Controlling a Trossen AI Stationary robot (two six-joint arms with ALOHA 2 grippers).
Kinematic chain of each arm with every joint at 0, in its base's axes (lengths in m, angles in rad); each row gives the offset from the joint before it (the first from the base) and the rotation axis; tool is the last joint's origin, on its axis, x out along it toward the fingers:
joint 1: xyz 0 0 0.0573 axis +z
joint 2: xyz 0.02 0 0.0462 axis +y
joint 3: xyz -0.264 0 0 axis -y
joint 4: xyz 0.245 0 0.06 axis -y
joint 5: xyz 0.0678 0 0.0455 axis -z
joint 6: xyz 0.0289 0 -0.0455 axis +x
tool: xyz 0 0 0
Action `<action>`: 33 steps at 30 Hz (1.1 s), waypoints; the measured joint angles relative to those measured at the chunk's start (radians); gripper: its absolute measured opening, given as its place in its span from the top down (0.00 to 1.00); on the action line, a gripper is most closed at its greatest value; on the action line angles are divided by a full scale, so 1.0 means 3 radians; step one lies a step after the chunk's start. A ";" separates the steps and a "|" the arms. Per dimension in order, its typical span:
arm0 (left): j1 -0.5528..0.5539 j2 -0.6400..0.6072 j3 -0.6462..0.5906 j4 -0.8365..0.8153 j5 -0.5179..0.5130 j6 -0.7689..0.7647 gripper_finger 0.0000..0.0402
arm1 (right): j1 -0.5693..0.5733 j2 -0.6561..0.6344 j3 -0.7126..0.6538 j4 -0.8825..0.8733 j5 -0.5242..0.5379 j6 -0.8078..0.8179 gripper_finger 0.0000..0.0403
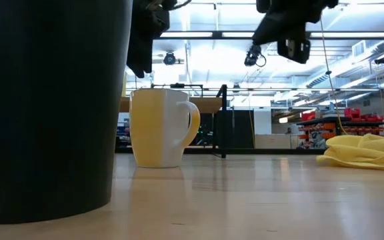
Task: Stack small to large cups/mugs on shelf
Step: Put the orange mug on the shelf
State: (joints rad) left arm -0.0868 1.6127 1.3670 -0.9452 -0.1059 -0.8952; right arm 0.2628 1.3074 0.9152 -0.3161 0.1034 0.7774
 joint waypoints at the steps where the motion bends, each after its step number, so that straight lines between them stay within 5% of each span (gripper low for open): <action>1: 0.0023 0.0000 0.0000 -0.0017 0.0023 0.0029 0.74 | 0.0031 0.0018 0.0000 0.0003 0.0047 0.0035 0.91; 33: 0.0060 0.0583 0.0000 0.0135 0.0219 0.0178 0.74 | 0.0189 0.0134 -0.0001 -0.0095 0.0217 0.0087 0.86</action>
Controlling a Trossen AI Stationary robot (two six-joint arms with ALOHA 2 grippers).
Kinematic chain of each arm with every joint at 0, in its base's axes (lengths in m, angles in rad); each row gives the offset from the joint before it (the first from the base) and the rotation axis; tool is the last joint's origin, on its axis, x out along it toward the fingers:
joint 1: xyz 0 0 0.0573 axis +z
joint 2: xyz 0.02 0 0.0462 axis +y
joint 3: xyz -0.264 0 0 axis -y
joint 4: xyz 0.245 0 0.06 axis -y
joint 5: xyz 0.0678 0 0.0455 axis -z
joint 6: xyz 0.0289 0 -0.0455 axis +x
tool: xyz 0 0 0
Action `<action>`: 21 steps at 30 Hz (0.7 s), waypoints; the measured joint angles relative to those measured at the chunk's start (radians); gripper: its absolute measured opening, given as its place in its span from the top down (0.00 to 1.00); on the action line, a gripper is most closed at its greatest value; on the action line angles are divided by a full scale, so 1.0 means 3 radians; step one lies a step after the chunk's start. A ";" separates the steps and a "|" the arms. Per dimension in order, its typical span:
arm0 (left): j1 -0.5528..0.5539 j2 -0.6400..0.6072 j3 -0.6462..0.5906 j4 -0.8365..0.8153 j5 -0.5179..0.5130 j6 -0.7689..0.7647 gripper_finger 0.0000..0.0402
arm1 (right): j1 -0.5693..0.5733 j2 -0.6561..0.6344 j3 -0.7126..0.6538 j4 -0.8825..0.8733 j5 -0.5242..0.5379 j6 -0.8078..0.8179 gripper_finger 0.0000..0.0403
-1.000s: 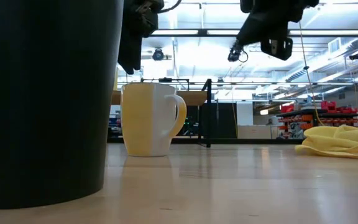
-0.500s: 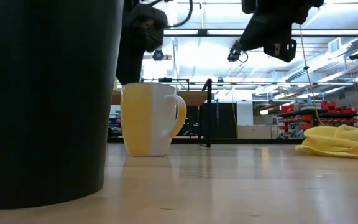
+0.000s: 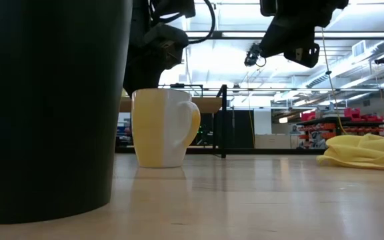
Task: Stack small to large cups/mugs on shelf
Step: Put the orange mug on the shelf
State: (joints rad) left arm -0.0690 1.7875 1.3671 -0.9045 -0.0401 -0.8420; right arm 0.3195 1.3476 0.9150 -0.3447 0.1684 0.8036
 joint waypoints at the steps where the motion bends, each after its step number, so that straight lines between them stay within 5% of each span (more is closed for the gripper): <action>1: 0.0004 0.0000 0.0000 0.0000 0.0001 -0.0008 0.75 | 0.0000 0.0000 0.0000 0.0002 0.0001 -0.0002 0.86; 13: 0.0084 0.0000 -0.0002 0.0000 -0.0011 0.0018 0.95 | 0.0000 0.0000 0.0000 0.0001 0.0000 -0.0006 0.86; 21: 0.0089 0.0001 0.0251 -0.0148 0.0001 0.0244 0.94 | 0.0000 0.0000 0.0000 0.0002 0.0001 -0.0006 0.86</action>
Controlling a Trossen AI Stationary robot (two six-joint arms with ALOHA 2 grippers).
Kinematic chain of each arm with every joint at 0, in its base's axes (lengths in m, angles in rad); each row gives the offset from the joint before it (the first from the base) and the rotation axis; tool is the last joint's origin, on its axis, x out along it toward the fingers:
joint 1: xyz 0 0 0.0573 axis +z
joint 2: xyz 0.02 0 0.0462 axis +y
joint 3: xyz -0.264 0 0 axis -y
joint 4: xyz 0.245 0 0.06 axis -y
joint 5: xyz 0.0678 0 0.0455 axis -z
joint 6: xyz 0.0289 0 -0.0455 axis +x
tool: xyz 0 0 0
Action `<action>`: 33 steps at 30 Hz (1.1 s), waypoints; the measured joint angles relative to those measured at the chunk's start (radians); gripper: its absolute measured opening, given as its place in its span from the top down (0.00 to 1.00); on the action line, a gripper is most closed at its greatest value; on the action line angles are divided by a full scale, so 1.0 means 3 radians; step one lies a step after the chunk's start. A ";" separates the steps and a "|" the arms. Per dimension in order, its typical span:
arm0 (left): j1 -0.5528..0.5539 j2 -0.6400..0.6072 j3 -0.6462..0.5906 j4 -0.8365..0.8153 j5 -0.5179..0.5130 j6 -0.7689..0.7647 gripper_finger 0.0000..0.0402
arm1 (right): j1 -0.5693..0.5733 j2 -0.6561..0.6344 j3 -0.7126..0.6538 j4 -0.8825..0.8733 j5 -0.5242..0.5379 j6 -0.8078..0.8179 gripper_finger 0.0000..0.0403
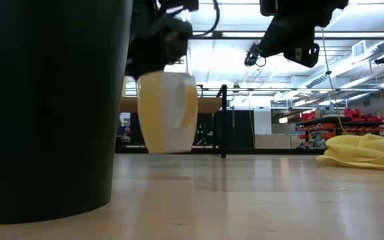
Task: Stack small to large cups/mugs on shelf
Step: Put the orange mug on the shelf
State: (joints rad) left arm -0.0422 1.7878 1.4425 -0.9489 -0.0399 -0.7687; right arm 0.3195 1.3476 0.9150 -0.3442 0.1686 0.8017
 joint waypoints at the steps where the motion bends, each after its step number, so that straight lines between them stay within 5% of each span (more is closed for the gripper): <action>1: 0.0004 0.0000 0.0065 -0.0064 -0.0001 0.0048 0.94 | 0.0000 0.0000 0.0000 0.0000 0.0000 -0.0001 0.86; 20: 0.0700 -0.0004 0.1870 -0.1960 -0.0326 0.1406 0.96 | 0.0000 0.0000 0.0000 0.0001 -0.0001 -0.0001 0.86; 33: 0.1446 -0.0005 0.2317 -0.2073 -0.0324 0.2716 0.96 | 0.0000 0.0000 0.0000 0.0001 -0.0001 0.0038 0.86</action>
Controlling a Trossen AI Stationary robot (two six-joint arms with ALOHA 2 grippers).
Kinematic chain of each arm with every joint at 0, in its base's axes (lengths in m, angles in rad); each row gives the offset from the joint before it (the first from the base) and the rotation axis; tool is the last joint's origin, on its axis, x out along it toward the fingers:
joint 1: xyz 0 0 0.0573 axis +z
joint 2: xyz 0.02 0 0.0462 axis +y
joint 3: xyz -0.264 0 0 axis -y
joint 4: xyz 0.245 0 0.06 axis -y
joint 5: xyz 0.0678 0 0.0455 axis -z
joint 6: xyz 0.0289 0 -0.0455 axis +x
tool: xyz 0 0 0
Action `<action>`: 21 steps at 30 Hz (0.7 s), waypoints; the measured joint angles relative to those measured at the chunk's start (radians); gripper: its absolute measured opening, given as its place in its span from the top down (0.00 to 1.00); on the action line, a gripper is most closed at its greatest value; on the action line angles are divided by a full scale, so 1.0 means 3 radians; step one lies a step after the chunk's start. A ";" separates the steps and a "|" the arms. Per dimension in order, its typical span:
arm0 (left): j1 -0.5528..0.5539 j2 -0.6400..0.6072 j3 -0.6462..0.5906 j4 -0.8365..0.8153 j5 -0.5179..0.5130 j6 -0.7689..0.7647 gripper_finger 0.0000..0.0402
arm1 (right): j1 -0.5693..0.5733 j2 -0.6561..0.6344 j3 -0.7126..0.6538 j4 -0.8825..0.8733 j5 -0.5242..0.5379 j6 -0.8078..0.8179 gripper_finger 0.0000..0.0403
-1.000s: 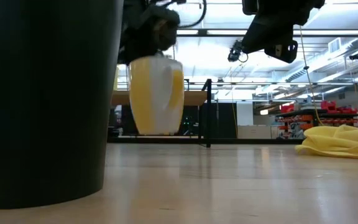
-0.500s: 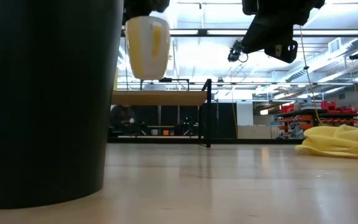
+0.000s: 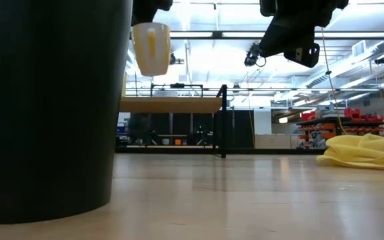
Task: Stack small to large cups/mugs on shelf
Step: Put the orange mug on the shelf
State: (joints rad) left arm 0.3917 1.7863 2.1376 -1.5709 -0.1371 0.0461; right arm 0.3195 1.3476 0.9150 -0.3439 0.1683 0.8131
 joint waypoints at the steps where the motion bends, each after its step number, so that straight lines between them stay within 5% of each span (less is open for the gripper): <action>1: 0.0051 0.0000 0.0001 -0.0002 0.0000 0.0130 0.96 | 0.0000 0.0000 0.0000 0.0001 0.0000 0.0000 0.86; 21: 0.0723 0.0382 0.0005 0.0009 -0.0058 0.1226 0.96 | -0.0079 0.0000 0.0000 0.0021 0.0001 0.0111 0.86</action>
State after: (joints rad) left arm 0.6086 1.9007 2.1391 -1.5682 -0.1547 0.4140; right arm 0.2958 1.3476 0.9150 -0.3377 0.1684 0.8463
